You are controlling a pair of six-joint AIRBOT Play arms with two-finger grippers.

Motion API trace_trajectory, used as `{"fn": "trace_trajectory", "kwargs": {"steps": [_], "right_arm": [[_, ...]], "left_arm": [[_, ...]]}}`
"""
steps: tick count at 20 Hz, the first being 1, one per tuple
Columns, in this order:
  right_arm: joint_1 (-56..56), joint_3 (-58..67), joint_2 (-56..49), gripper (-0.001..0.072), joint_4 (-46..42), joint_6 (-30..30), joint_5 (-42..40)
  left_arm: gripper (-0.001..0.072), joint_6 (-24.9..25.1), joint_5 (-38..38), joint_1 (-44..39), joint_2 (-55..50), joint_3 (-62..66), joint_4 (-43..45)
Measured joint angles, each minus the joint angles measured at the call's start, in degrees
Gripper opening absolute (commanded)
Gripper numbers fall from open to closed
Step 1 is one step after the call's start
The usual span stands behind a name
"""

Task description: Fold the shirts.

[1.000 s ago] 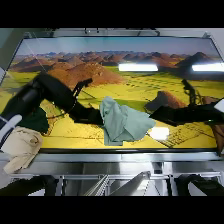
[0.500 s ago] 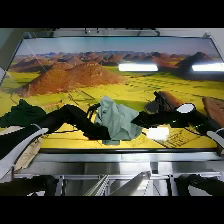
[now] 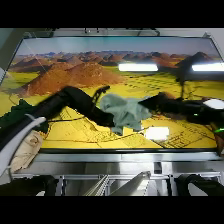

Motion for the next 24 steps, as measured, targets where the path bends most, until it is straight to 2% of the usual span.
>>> {"fn": "trace_trajectory", "kwargs": {"steps": [4, 5, 6, 8, 13, 17, 20, 23, 24], "right_arm": [[-15.47, 6.54, 13.88, 0.0015, 5.51, 0.24, 7.23], [-19.08, 8.94, 16.63, 0.0015, 8.35, 0.74, 3.89], [-21.29, 10.73, 18.71, 0.0015, 9.27, 0.94, 4.07], [-24.22, 14.27, 22.93, 0.0016, 11.32, 1.18, 8.72], [-26.86, 17.55, 27.71, 0.0016, 14.91, 2.38, 8.83], [-27.3, 18.05, 27.87, 0.0017, 10.49, 4.87, 8.87], [-26.69, 17.18, 24.94, 0.0017, 1.14, 7.26, 7.56], [-23.54, 13.18, 18.4, 0.0017, -5.66, 8.04, 2.91], [-22.16, 11.74, 15.23, 0.0083, -7.23, 7.58, 0.31]], "left_arm": [[0.002, -0.22, 8.63, 8.94, 15.52, 9.75, -0.94], [0.0021, -0.48, 12.7, 11.32, 18.88, 11.72, 2.97], [0.0021, -0.72, 9.42, 13.64, 21.9, 14.32, 2.23], [0.0021, -0.61, 12.22, 16.92, 27.08, 18.18, 0.7], [0.0021, -0.63, 11.21, 22.93, 33.88, 22.12, 0.57], [0.0022, -0.66, 10.91, 24.59, 34.05, 19.65, 0.59], [0.0021, 0.02, 10.14, 24.96, 30.75, 15.47, 0.42], [0.0021, 2.29, 8.17, 25.05, 25.03, 9.79, 0.15], [0.002, 3.13, 6.49, 25.09, 22.56, 7.78, 0.35]]}}
